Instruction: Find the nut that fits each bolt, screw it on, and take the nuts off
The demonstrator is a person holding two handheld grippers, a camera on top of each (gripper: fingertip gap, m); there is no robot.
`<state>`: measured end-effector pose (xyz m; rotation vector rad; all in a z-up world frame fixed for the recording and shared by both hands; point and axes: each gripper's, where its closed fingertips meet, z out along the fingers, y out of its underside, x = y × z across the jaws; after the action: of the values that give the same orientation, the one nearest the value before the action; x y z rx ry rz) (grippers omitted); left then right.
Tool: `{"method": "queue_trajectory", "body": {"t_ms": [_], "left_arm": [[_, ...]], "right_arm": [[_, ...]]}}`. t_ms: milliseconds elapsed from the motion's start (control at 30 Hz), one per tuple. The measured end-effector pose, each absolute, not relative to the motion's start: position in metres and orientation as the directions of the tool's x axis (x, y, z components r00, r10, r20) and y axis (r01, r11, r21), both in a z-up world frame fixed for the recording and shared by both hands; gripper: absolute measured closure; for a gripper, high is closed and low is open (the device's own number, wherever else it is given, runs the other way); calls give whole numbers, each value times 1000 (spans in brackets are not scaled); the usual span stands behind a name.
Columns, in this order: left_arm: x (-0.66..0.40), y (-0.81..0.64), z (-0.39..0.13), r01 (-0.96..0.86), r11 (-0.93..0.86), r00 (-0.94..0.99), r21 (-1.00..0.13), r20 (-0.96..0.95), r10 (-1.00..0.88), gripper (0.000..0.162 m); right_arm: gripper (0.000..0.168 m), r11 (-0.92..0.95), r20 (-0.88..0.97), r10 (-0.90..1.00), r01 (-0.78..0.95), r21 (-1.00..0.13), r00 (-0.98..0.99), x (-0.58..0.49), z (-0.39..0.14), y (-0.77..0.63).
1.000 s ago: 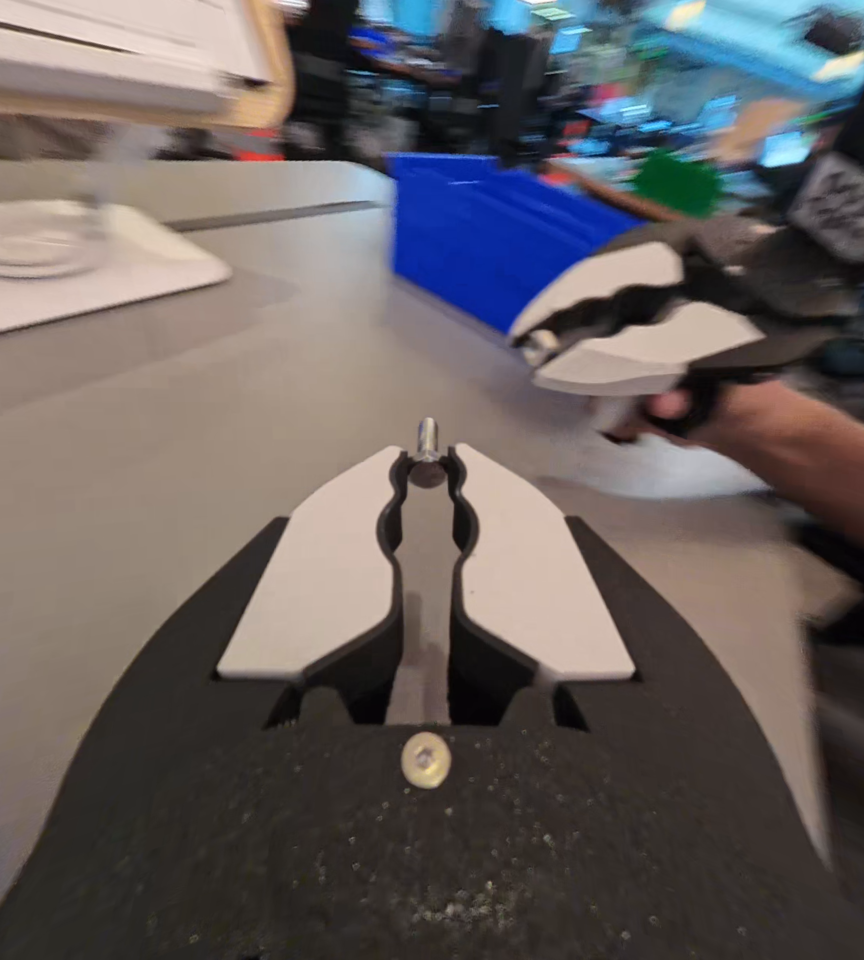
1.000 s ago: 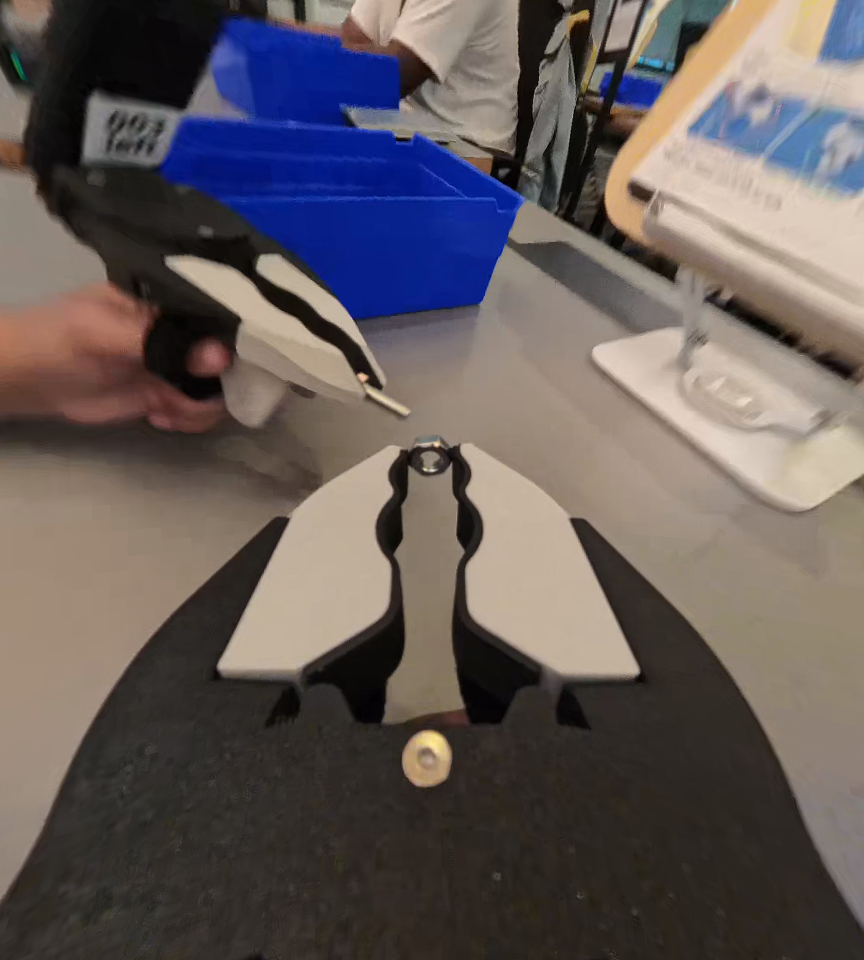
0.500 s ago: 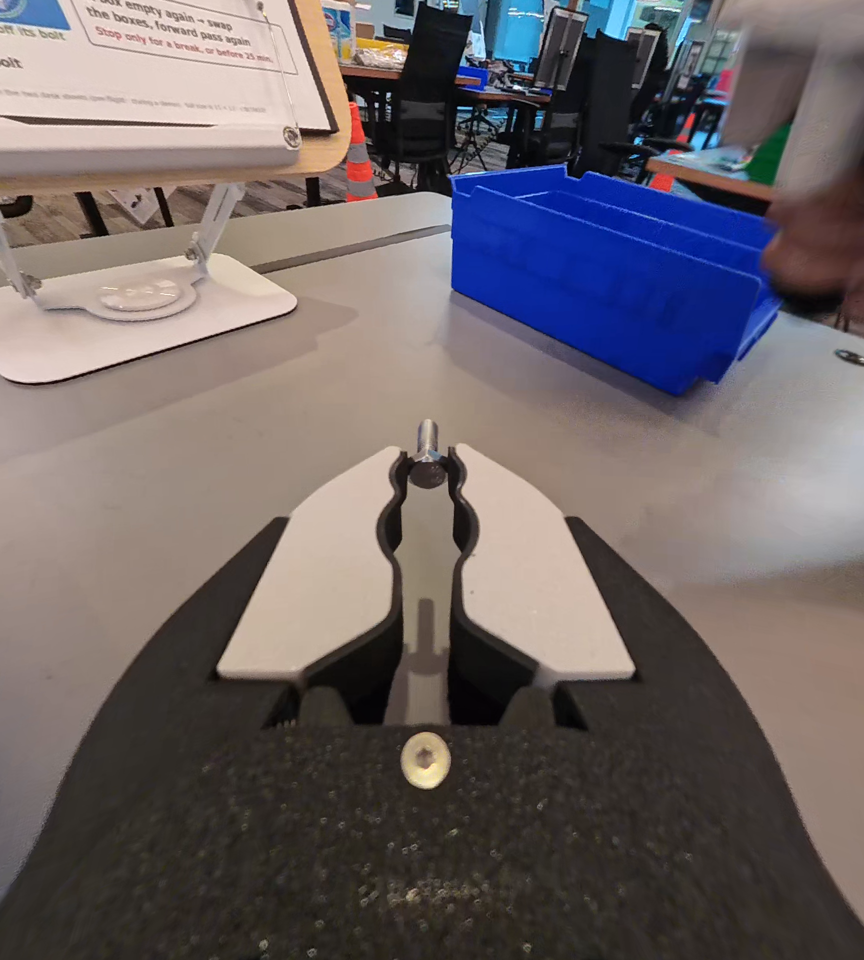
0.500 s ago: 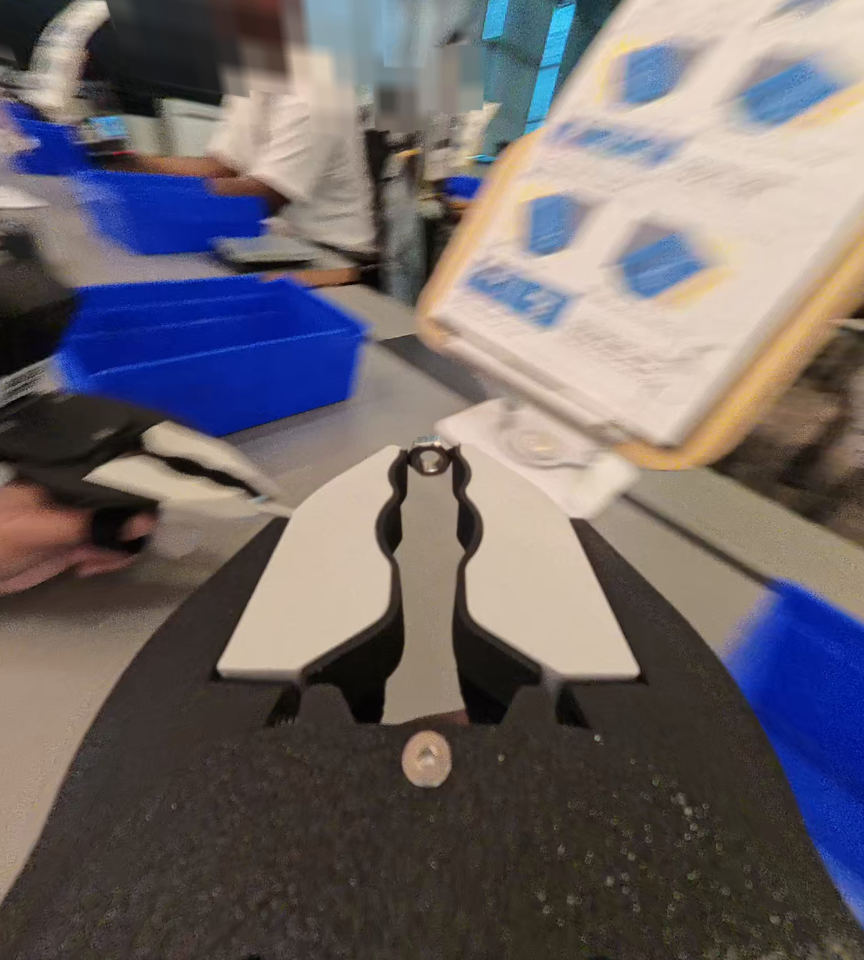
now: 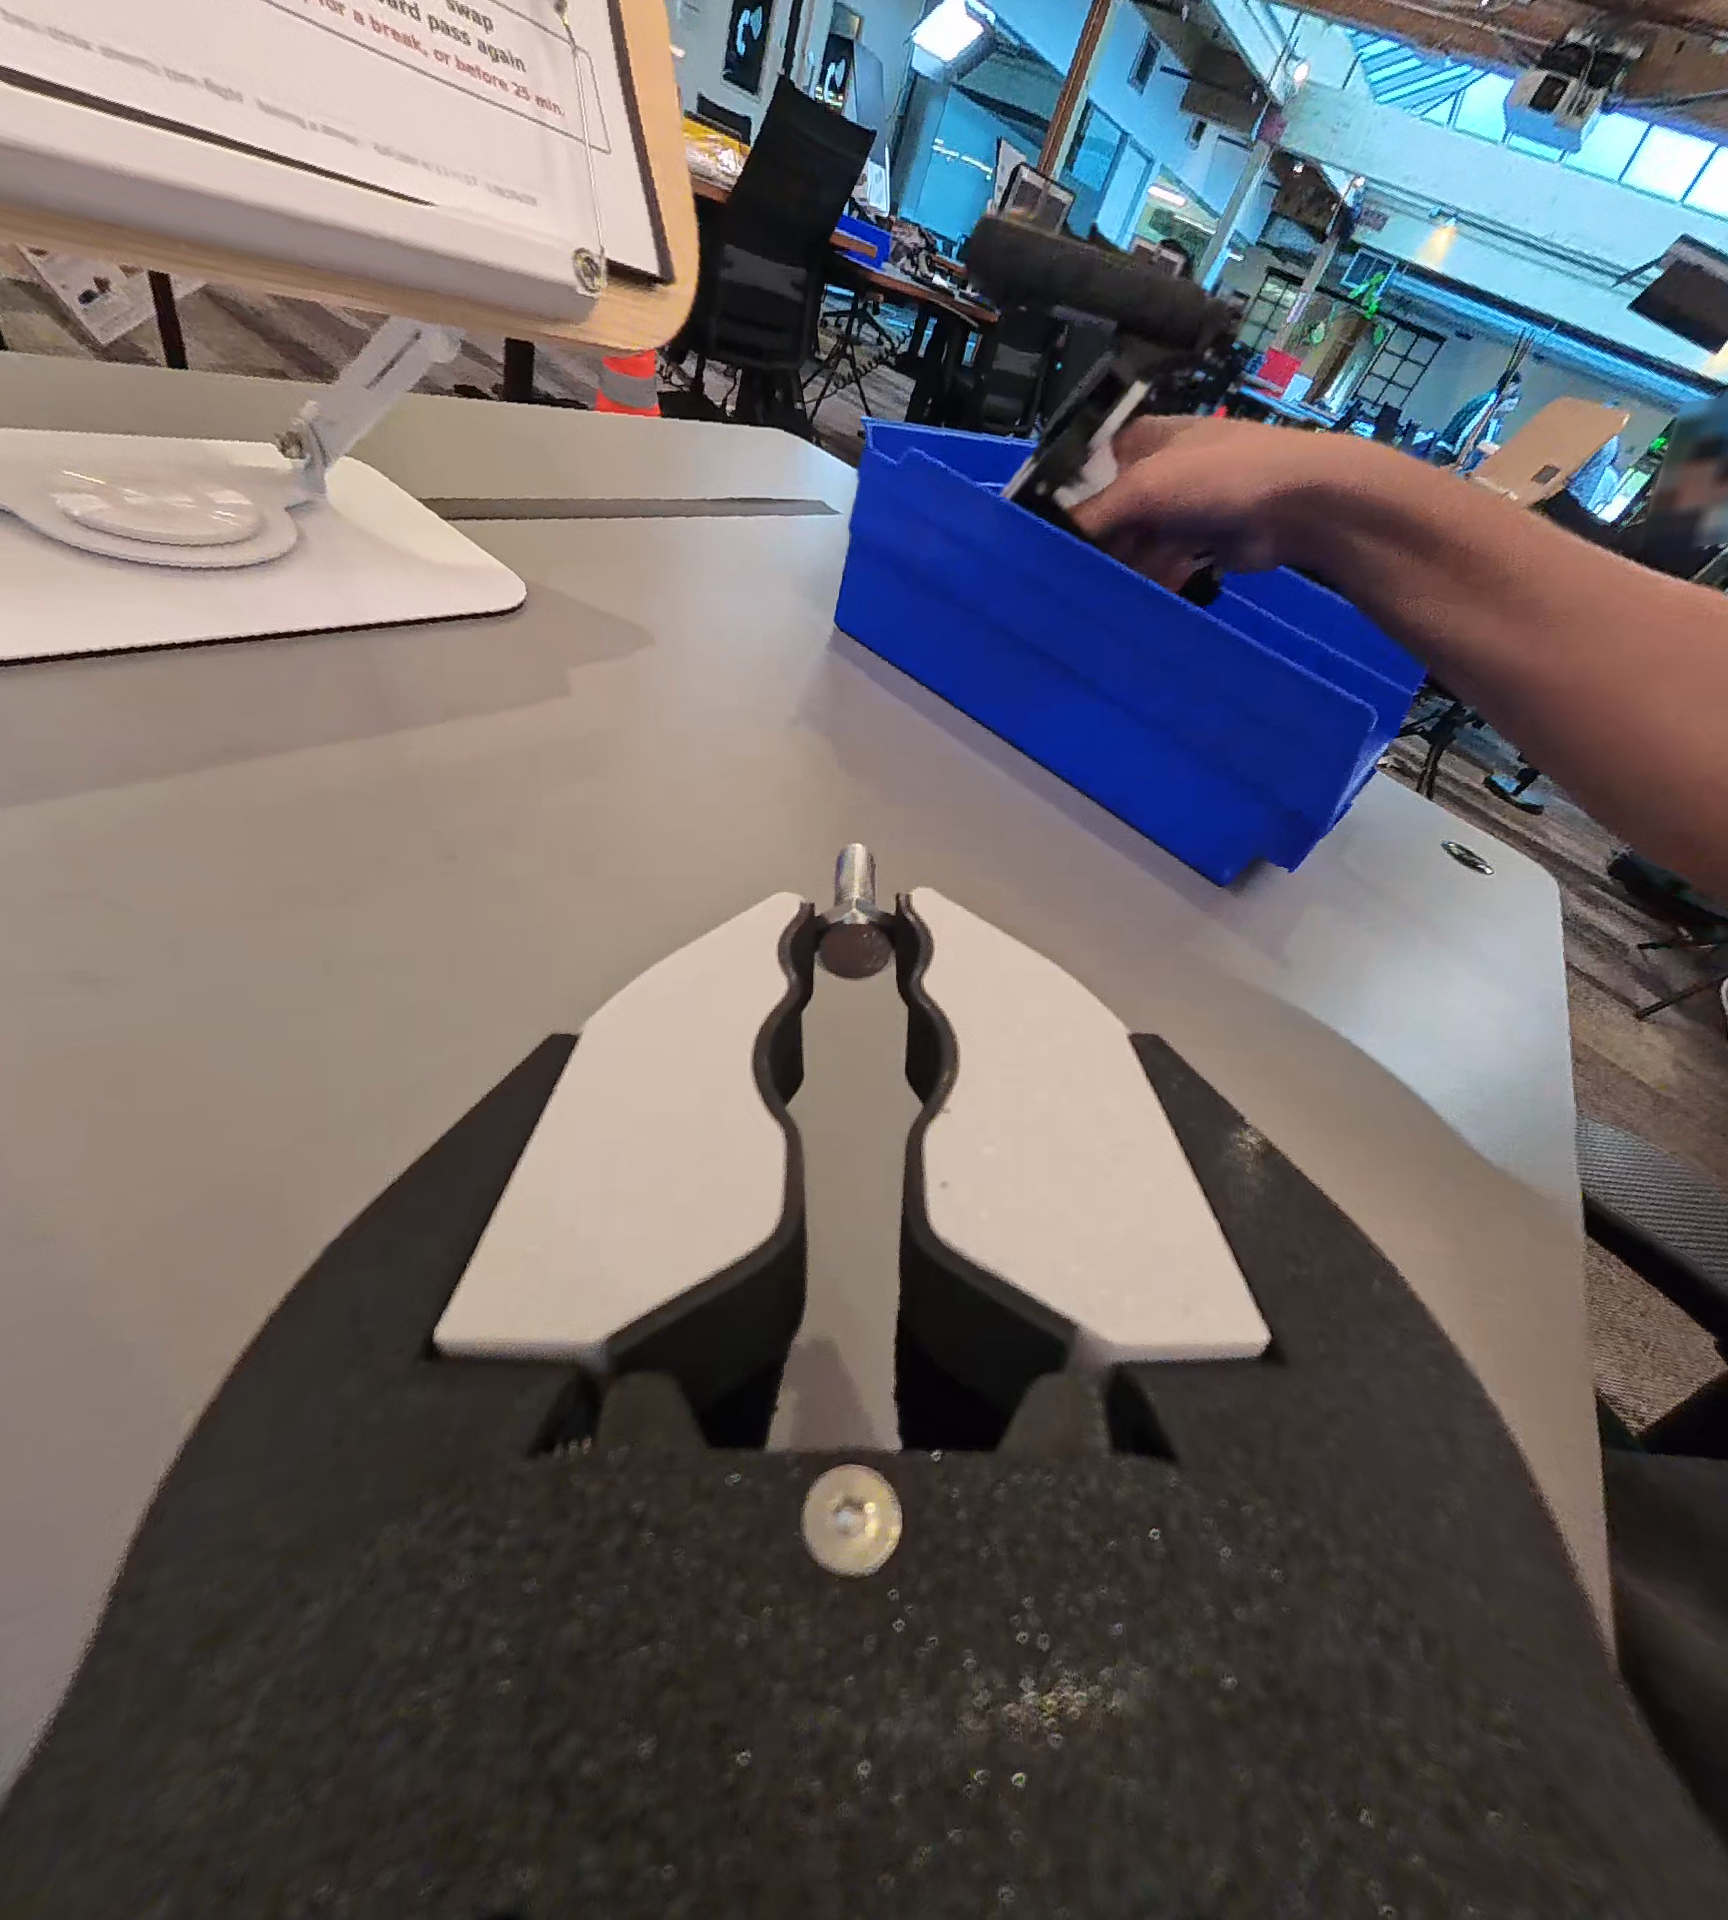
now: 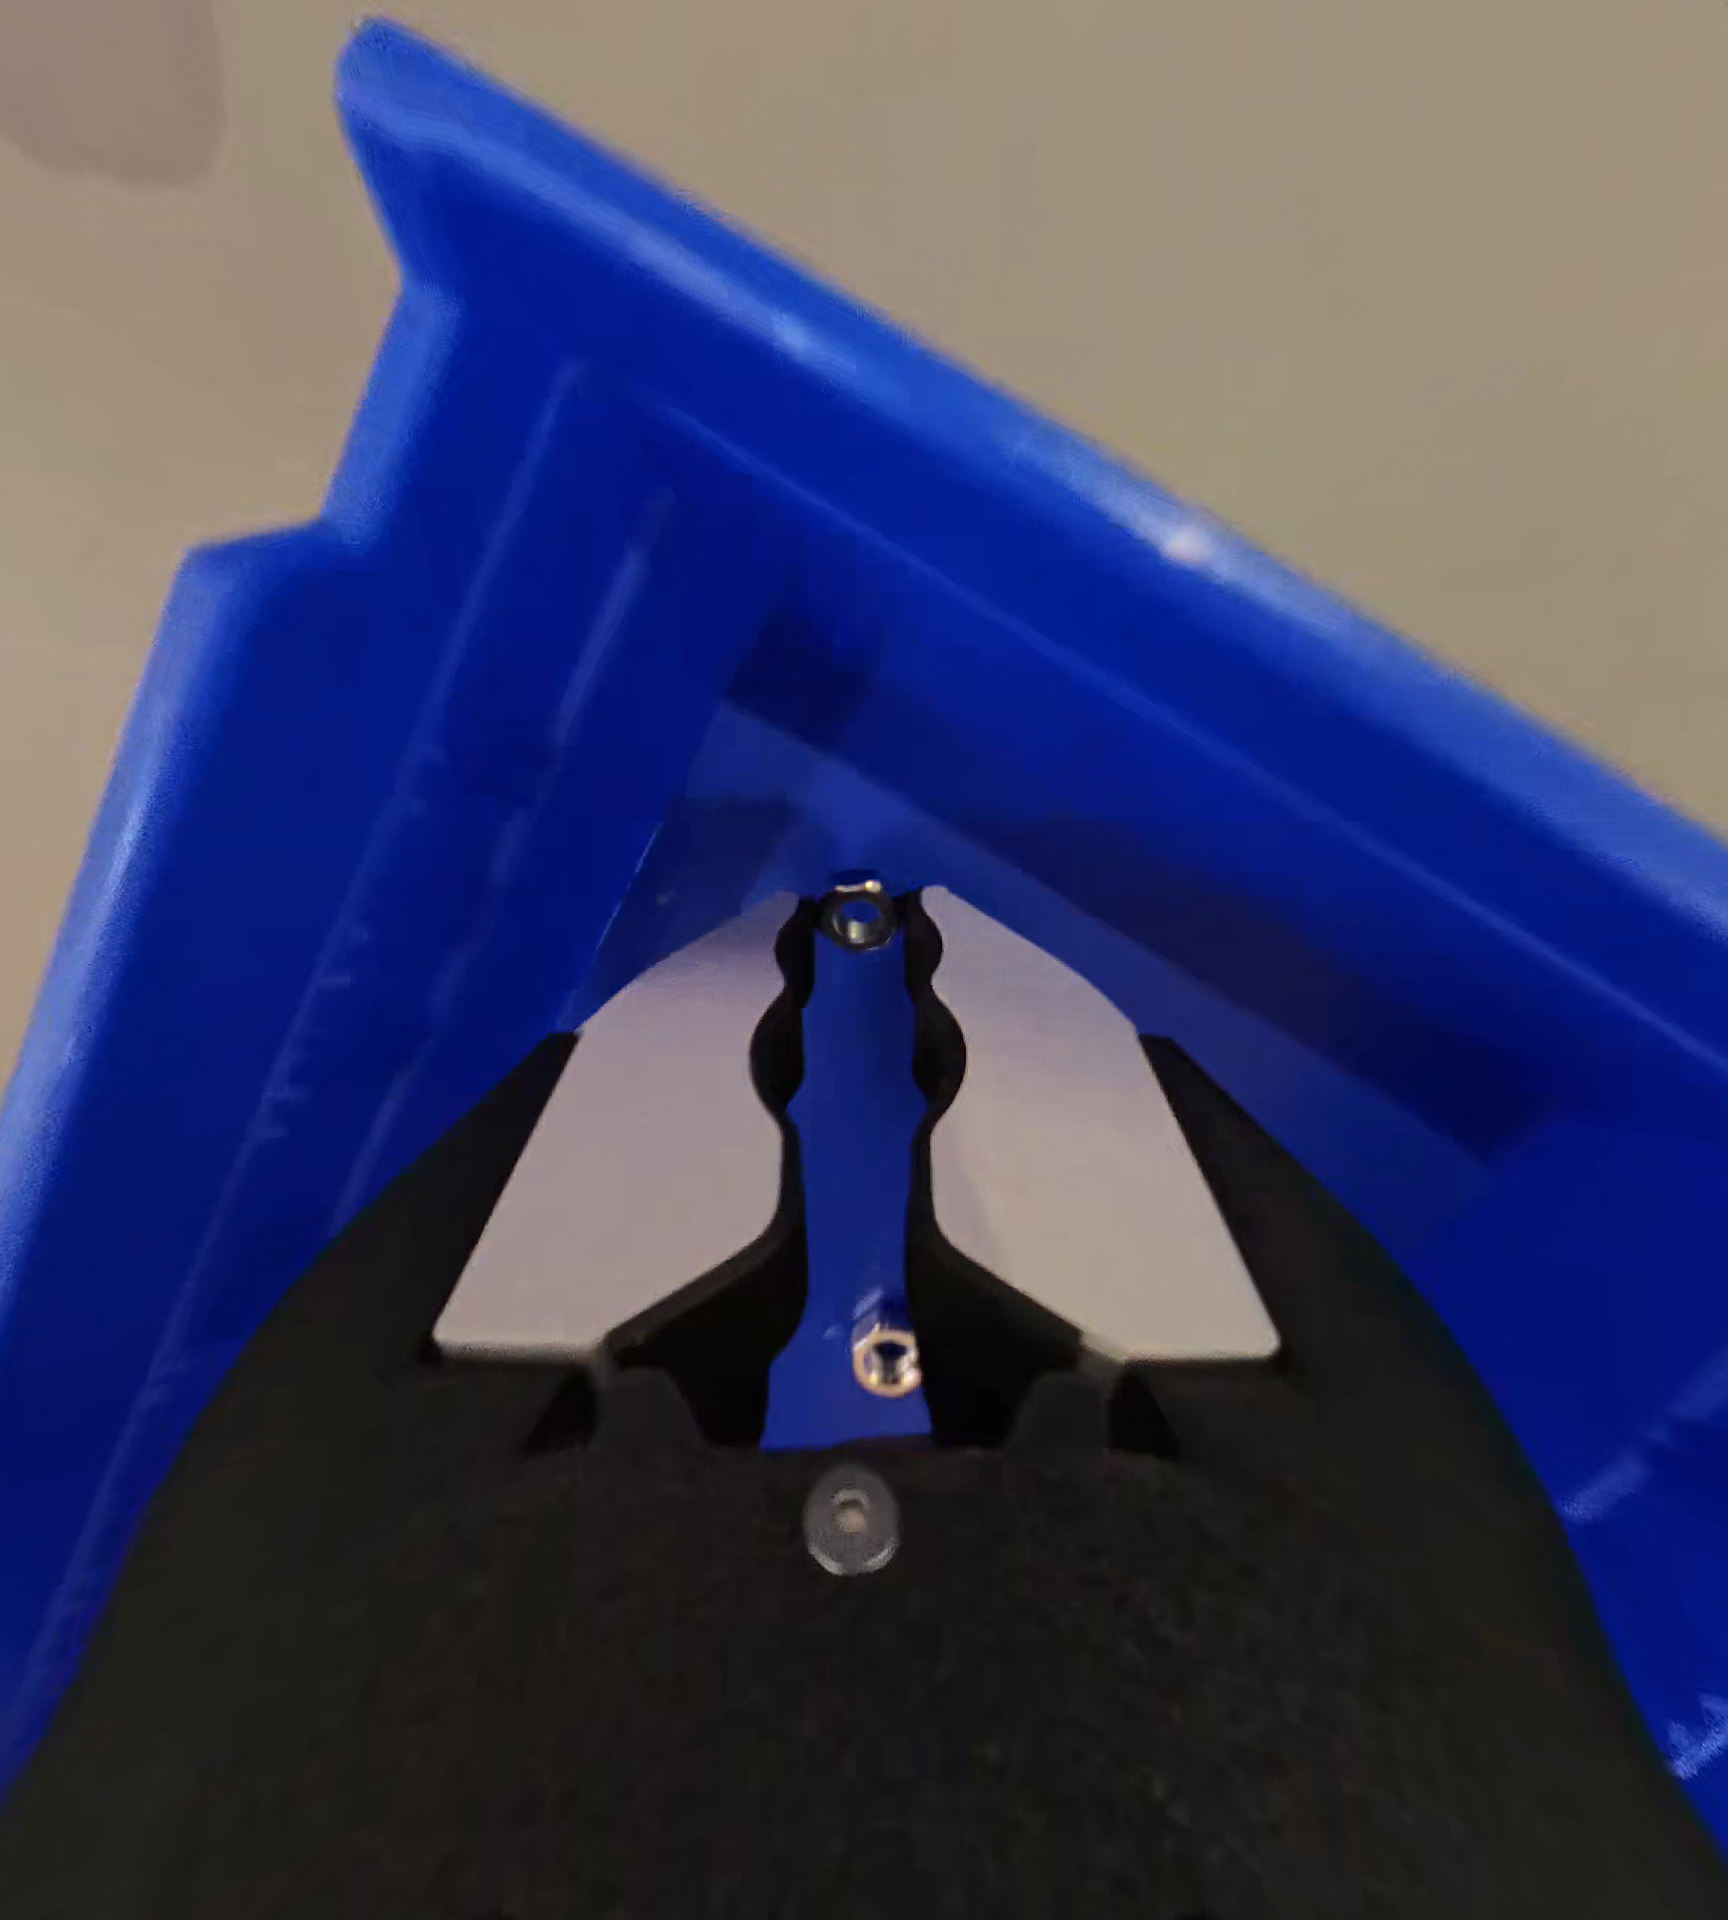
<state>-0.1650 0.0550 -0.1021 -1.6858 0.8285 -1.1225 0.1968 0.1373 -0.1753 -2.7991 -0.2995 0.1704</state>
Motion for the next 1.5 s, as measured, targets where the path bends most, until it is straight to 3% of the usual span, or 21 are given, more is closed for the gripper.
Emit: {"method": "queue_trajectory", "body": {"t_ms": [167,233,333,433,533,600,667,733,833,1000,1200,1433,1500], "left_arm": [[-163,53,-103,-55,-357,337,-932,320,-886,148],[-162,51,-103,-61,-351,334,-934,312,-889,148],[-160,50,-105,-77,-354,324,-932,312,-893,148],[-160,49,-105,-77,-350,321,-933,309,-895,148],[-160,48,-105,-78,-354,308,-932,315,-898,148],[-159,45,-103,-75,-353,276,-932,321,-906,148],[-158,38,-100,-73,-345,222,-936,323,-920,148],[-158,29,-96,-79,-331,154,-940,317,-936,148],[-160,14,-91,-80,-339,41,-937,336,-941,148],[-170,-8,-71,-32,-392,-174,-919,391,-904,148],[-173,-14,-71,-60,-413,-242,-909,415,-877,148],[-167,-21,-79,-111,-398,-247,-911,413,-876,148],[-166,-24,-81,-123,-397,-257,-910,416,-872,148]], "right_arm": [[151,-942,-59,229,206,-265,972,200,-192,142],[151,-931,-52,237,211,-299,970,199,-189,146],[131,-921,-59,215,182,-344,975,201,-183,144],[128,-805,-128,168,61,-590,977,191,-128,139],[128,-471,-249,229,-117,-874,941,153,-32,108],[133,-254,-345,463,-251,-934,816,92,24,65],[140,-133,-336,660,-335,-933,672,31,48,24],[141,-122,-315,819,-391,-912,479,-33,43,-11],[132,-228,-320,901,-310,-923,293,-109,-4,-29],[137,-218,-238,842,-99,-971,485,-147,-85,-3],[138,-300,-325,893,-127,-946,311,-161,-81,-21],[139,-311,-331,900,-114,-943,284,-166,-82,-25],[151,-322,-334,903,-90,-942,271,-168,-85,-27]]}}
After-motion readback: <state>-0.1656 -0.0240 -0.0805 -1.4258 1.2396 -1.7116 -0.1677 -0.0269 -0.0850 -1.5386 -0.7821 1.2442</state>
